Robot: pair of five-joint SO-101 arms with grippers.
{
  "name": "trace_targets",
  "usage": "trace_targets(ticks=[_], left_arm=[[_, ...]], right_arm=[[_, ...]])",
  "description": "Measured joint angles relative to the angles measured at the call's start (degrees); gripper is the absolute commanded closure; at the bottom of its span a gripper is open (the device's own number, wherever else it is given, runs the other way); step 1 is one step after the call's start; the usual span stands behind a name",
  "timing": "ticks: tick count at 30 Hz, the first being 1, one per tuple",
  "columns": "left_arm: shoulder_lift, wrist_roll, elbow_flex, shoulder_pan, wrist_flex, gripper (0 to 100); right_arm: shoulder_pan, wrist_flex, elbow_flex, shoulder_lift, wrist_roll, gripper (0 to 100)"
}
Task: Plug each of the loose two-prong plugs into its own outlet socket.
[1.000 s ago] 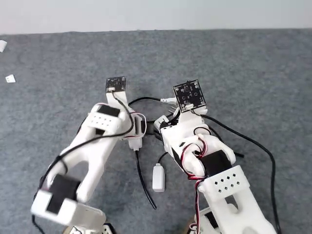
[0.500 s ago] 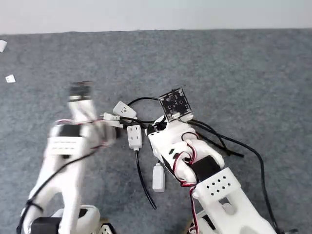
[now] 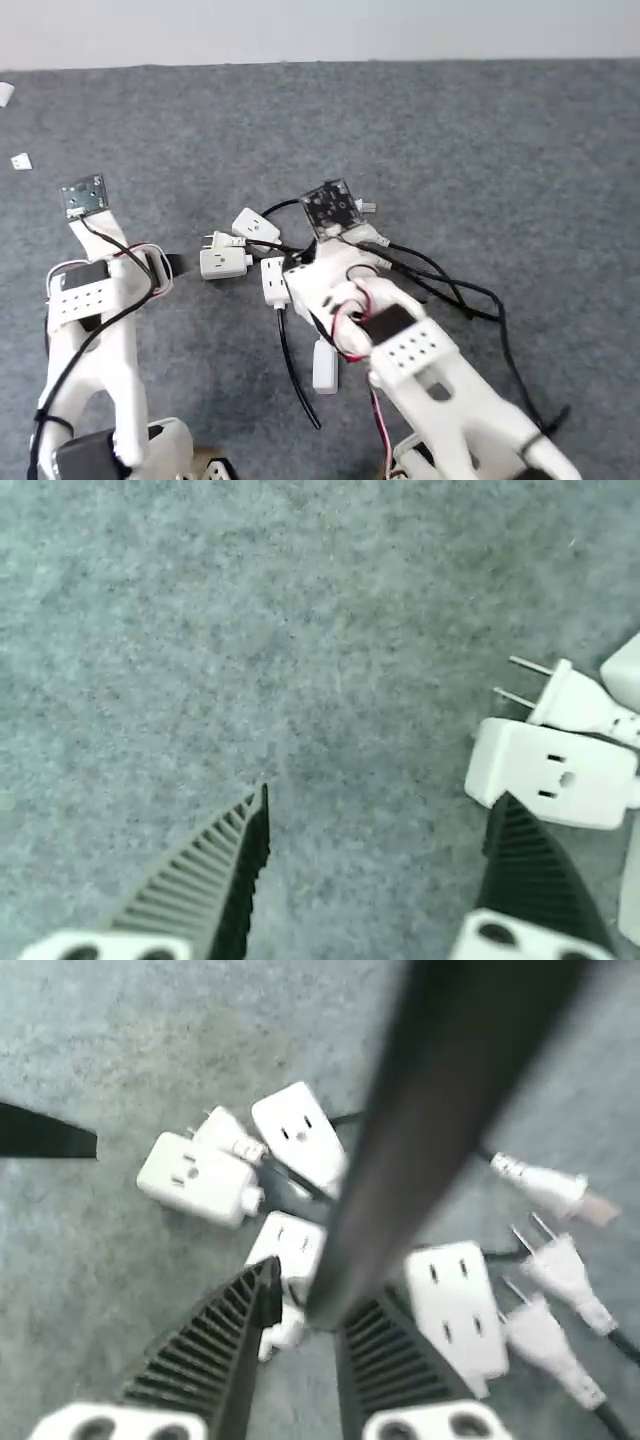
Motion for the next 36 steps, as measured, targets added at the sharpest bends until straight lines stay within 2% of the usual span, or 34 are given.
trace_targets(ticks=[9, 36], left_arm=[[0.09, -0.09, 1.14, 0.09, -2.81, 68], [0.09, -0.35, 1.32, 0.44, -2.99, 68]], right_arm=[[-0.53, -1.23, -9.23, 12.4, -0.79, 99.1], [-1.85, -3.78, -12.84, 18.73, 2.29, 99.1]])
